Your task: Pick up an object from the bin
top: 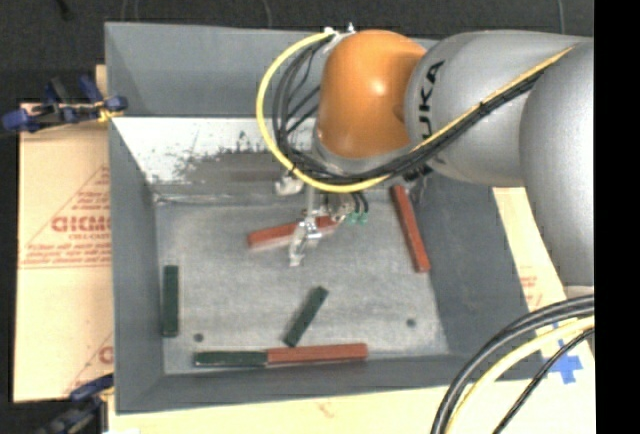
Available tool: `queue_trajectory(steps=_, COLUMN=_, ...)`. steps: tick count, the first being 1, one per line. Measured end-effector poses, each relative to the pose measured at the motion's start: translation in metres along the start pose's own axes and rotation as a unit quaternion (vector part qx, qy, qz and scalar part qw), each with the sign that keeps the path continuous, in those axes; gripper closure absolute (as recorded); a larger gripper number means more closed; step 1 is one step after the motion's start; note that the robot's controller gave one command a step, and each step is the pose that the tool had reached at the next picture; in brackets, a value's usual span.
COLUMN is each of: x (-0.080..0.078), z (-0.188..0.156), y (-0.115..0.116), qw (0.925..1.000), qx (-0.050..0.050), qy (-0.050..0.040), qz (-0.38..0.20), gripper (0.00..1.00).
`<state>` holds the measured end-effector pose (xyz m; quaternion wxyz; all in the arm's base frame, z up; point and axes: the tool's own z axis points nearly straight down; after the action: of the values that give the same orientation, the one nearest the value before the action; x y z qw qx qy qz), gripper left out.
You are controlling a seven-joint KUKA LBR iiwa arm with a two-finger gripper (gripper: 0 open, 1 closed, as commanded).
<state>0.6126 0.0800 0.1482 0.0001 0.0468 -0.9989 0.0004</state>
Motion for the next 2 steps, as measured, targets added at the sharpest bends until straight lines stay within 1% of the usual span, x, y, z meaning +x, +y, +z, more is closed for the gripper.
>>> queue_trajectory(steps=1, x=-0.014, z=0.002, y=-0.018, qw=0.9892, qx=-0.001, qy=-0.0037, qz=0.147, gripper=0.00)
queue_trajectory(steps=2, x=-0.009, z=0.061, y=-0.040, qw=0.9991, qx=0.000, qy=-0.0033, qz=0.041, gripper=0.00)
